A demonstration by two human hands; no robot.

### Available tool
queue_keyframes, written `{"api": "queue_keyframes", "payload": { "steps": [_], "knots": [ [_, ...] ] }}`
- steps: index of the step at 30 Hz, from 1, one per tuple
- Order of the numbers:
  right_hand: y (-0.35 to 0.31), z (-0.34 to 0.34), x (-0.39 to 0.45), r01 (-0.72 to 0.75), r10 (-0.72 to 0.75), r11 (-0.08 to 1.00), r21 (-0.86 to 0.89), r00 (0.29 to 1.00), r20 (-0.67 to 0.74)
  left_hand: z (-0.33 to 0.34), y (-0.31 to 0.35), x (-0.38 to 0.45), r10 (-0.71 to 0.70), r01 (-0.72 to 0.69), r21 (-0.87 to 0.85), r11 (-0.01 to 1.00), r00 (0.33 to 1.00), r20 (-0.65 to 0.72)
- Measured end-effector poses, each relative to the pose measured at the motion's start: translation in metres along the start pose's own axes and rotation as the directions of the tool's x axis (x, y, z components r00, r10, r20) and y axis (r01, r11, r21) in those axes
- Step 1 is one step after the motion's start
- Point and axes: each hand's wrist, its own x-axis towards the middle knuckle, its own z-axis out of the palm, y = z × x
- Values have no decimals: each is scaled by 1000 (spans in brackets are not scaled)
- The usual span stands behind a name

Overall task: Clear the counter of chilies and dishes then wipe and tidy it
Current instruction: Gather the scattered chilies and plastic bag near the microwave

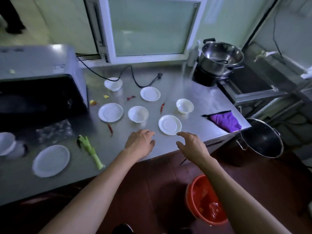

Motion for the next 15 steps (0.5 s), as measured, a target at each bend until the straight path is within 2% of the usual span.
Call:
{"api": "queue_keyframes", "payload": {
  "steps": [4, 8, 15],
  "knots": [
    [-73, 20, 9, 86, -86, 995, 45, 996, -4, -32, -58, -31, -75, 73, -31, 997, 994, -76],
    [-132, 33, 18, 187, -187, 982, 7, 982, 13, -57, -107, -62, -166, 158, -69, 985, 976, -139],
    [-202, 54, 36, 280, -285, 958, 62, 956, 74, -76, -173, -107, -338, 306, -162, 938, 911, -238]
  ]
}}
